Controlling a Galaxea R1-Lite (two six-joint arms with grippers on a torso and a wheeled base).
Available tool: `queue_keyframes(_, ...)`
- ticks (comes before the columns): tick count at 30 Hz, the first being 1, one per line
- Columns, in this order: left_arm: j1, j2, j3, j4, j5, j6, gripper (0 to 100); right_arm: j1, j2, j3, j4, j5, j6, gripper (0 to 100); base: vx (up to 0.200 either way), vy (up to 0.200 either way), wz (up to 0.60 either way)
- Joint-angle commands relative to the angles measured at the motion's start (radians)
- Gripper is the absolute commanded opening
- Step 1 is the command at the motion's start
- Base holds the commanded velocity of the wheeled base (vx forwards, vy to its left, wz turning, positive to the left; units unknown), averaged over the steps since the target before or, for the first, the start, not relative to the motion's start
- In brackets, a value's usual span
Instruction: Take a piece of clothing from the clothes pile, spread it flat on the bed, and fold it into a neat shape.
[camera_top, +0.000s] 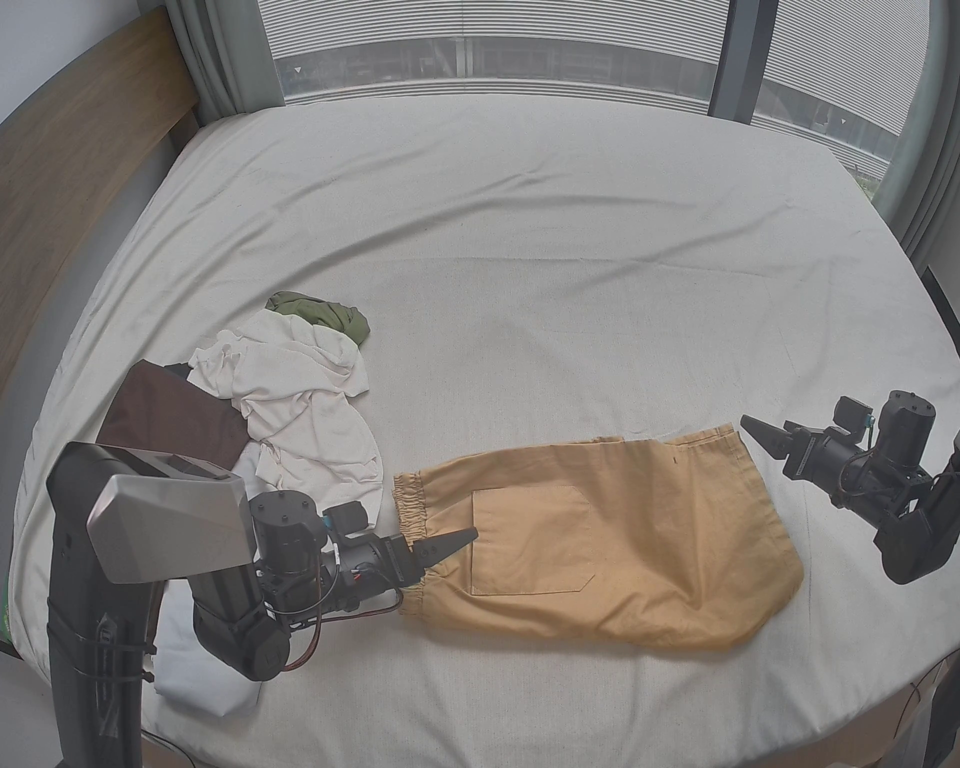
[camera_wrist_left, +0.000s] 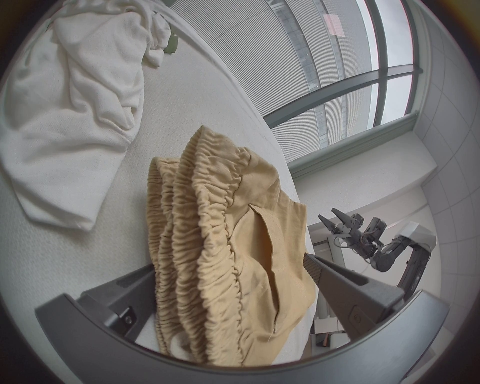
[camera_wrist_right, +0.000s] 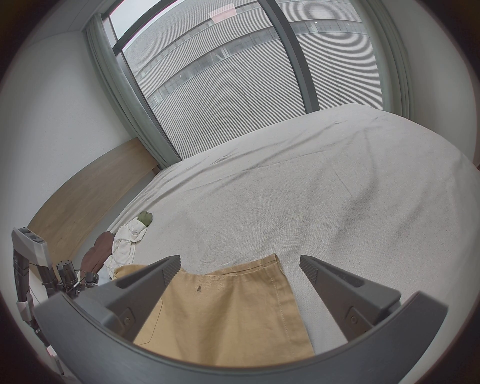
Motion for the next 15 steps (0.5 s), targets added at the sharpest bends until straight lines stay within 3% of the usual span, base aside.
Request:
queue_keyframes(1, -0.006, 0.005, -0.019, -0.001, 0.001, -0.018, 100, 0.000, -0.001, 0.000, 0.000, 0.000, 0.000, 100, 0.000, 0.000, 0.00)
queue_keyframes(6, -0.006, 0.007, -0.009, -0.001, 0.002, -0.012, 100, 0.000, -0.001, 0.000, 0.000, 0.000, 0.000, 100, 0.000, 0.000, 0.00)
queue_keyframes(7, -0.007, 0.008, -0.009, -0.001, 0.002, -0.010, 0, 0.000, -0.001, 0.000, 0.000, 0.000, 0.000, 100, 0.000, 0.000, 0.00)
queue_keyframes(15, -0.001, 0.005, 0.017, -0.001, 0.006, -0.010, 0, 0.000, 0.001, 0.002, 0.000, 0.000, 0.000, 100, 0.000, 0.000, 0.00)
